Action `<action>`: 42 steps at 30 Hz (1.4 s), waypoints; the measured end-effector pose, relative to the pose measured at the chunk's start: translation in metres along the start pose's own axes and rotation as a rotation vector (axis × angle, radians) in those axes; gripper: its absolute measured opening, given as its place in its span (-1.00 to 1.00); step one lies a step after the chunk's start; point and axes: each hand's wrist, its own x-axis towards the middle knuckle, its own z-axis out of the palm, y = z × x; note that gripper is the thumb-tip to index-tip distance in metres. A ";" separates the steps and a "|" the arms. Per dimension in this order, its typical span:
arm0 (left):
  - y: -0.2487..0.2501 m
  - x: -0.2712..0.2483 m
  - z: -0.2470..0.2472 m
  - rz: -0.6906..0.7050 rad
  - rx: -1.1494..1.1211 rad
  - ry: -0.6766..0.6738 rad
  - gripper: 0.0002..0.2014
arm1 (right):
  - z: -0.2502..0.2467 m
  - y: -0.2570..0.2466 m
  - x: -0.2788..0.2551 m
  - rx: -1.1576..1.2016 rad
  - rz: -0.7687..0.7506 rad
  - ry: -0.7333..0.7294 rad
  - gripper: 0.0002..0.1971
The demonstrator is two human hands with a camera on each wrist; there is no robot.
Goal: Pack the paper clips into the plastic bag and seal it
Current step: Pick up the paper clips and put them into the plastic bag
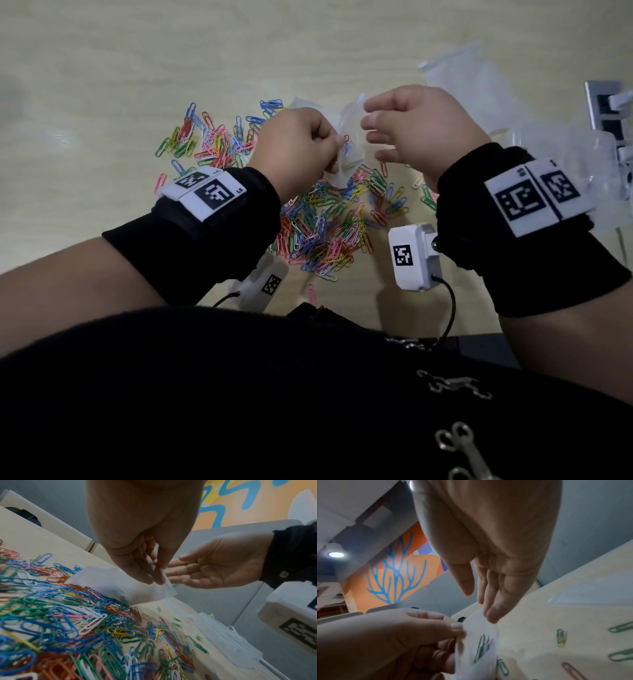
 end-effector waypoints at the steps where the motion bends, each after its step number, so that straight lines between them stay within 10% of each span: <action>1: 0.000 0.000 0.000 -0.001 -0.001 0.001 -0.81 | -0.005 0.004 0.001 -0.041 -0.018 0.052 -0.81; 8: 0.000 -0.002 0.001 0.004 -0.028 -0.014 -0.80 | -0.013 0.089 -0.004 -0.618 0.266 0.122 -0.27; 14: 0.000 -0.002 0.002 0.006 -0.047 -0.010 -0.79 | 0.026 0.107 -0.023 -0.679 0.026 -0.076 -0.21; 20: 0.001 -0.003 -0.006 0.003 -0.040 0.009 -0.82 | -0.006 0.092 0.017 -0.463 -0.088 0.381 -0.48; 29: 0.003 -0.003 -0.007 0.000 -0.039 0.005 -0.82 | 0.010 0.097 0.021 -0.780 -0.235 -0.195 -0.39; 33: 0.003 -0.001 -0.006 -0.004 -0.041 0.001 -0.82 | 0.004 0.088 -0.017 -0.567 -0.267 -0.084 -0.43; 36: 0.003 0.000 -0.005 0.001 -0.041 -0.005 -0.83 | -0.010 0.079 -0.035 -0.586 -0.018 0.084 -0.20; 39: 0.003 0.000 -0.004 0.003 -0.040 -0.006 -0.83 | -0.012 0.077 -0.050 -0.749 0.427 -0.091 -0.04; 42: 0.003 0.000 -0.003 0.013 -0.048 -0.011 -0.82 | 0.001 0.083 -0.048 -0.700 0.417 -0.065 -0.24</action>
